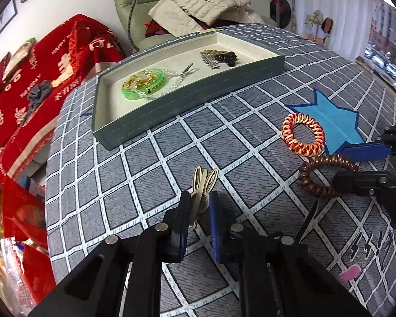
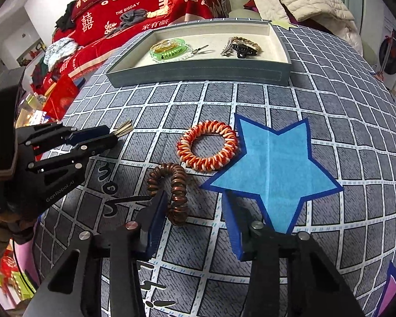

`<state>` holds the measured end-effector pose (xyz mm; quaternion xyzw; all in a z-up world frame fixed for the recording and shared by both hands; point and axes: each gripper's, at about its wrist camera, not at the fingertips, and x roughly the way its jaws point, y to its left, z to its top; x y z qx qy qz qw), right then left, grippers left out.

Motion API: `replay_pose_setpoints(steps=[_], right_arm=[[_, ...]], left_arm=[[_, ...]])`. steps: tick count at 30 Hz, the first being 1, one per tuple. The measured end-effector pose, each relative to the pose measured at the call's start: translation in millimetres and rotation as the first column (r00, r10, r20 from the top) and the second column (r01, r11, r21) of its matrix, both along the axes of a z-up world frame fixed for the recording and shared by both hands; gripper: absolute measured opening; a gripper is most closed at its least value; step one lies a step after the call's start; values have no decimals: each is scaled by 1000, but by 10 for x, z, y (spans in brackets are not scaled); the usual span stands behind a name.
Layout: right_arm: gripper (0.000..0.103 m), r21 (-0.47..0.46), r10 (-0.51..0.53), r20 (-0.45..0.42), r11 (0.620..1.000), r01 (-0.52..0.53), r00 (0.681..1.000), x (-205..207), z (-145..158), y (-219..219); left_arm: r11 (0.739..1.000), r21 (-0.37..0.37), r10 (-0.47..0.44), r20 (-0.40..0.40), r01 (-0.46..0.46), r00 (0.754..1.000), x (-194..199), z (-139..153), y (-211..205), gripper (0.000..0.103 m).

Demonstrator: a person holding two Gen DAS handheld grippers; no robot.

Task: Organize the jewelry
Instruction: 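Grasp the tan hair clip with the left gripper while the right grasps the brown coiled hair tie, then set the tan clip on the green bangle while the right drops the brown coil onto the braided bracelet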

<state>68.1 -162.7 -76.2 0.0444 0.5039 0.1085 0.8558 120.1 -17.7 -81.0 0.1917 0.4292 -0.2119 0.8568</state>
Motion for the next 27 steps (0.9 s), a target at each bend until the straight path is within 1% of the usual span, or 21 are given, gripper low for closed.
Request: replay_pose_setpoints(steps=[2,3,4,5,6,7,11,19,27], right_arm=[[41,4,5,2,1000,-5,1000,-8,4,6],[37,5,8,3,1000,-8,1000,-11,7,11],[31,4,11,6,1000,-11,1000,-17,11,19],[27,3,14,11,1000,-14,1000,-25,18,29],[20,2,16,14,1000,-16,1000,-27,22,39],[13,-6,17,14,1000,-17,1000,-30,23,50],[13,-7,19,17,1000,-19,1000,-45,18,51],[13,12,14,24,1000,-14,1000,-81,48,-13],[12,36,10,38,999,-12,999,-98,121,-50]], left_arm=[[1000,-2,22,-1,-22,1000,-17,2,-2,33],[999,-9,36,-5,-37,999,-21,4,5,32],[999,-18,51,-10,-51,999,-25,7,14,32],[998,-27,62,-13,-63,998,-26,9,29,28],[996,-39,78,-16,-79,997,-29,14,45,25],[994,-53,95,-26,-96,995,-28,15,65,25],[982,-106,154,-50,-158,987,-34,8,154,25],[958,-177,211,-95,-226,973,-56,45,294,26],[943,-217,237,-86,-251,968,-110,182,374,25]])
